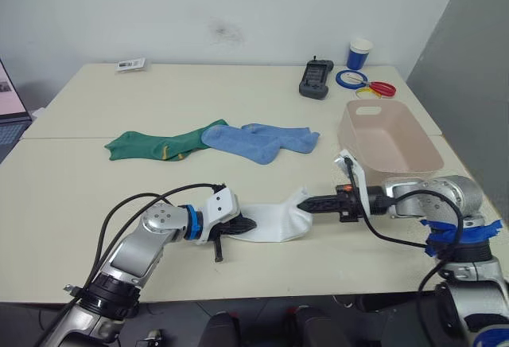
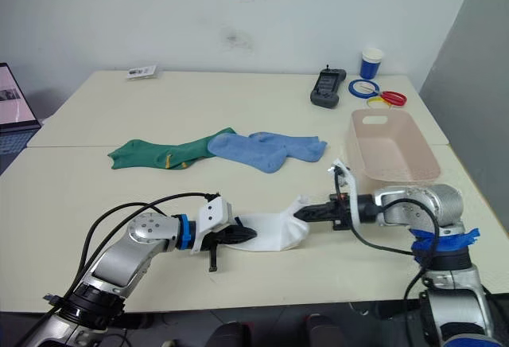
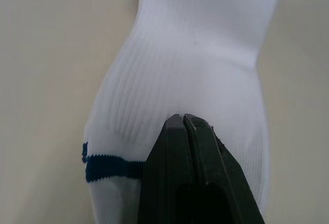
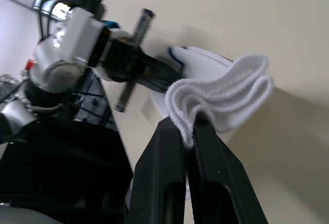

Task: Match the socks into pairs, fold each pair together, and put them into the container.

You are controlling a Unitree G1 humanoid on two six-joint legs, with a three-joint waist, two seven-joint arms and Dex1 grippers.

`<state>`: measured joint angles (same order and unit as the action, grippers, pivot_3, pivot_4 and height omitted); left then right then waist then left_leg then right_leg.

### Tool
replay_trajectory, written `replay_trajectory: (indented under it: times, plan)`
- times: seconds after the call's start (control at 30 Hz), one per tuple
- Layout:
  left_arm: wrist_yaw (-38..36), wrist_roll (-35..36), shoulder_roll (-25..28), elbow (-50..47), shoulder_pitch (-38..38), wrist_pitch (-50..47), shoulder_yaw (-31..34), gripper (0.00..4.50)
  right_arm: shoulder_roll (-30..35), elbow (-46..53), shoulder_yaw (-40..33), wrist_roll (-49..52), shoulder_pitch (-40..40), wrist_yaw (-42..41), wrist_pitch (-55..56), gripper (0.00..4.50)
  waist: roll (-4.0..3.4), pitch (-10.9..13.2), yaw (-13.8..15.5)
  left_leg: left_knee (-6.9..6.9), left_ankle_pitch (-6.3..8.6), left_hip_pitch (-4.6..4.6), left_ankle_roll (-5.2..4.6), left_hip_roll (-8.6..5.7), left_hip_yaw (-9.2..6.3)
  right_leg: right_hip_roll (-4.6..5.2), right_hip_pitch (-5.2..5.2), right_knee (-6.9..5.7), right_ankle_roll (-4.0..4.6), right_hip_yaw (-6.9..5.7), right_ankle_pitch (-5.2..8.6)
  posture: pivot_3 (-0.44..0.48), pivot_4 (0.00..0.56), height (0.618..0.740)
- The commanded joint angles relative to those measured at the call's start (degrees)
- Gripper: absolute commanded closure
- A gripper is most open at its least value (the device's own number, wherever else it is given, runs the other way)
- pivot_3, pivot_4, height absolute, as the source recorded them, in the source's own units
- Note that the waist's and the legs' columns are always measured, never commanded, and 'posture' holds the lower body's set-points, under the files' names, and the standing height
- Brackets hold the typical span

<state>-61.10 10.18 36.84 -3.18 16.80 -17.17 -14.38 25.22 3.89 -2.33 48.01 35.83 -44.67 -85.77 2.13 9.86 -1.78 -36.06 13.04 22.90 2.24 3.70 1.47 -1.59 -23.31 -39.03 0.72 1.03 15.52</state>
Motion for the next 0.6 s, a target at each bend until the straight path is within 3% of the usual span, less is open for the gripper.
replay_trajectory:
  times: [0.03,0.6]
  plan:
    - [0.25,-0.96,-0.43,1.02,-0.10,-1.06,-1.01,4.48,-3.89,0.96,-1.04,0.95,1.73,3.30,-0.60,4.50,0.00,0.00,0.00,0.00,0.00,0.00,0.00,-0.01,0.01,0.01,0.00,0.00,0.00,0.00,0.00,0.000,0.150,0.740]
    - [1.11,-1.17,-0.43,1.30,-0.33,-1.06,-0.46,4.48,-15.09,-6.08,6.06,-3.60,3.08,7.31,7.39,4.50,-0.01,0.00,-0.02,0.00,0.00,0.01,0.00,0.00,0.01,0.02,-0.01,0.00,0.00,-0.01,0.00,0.000,0.150,0.740]
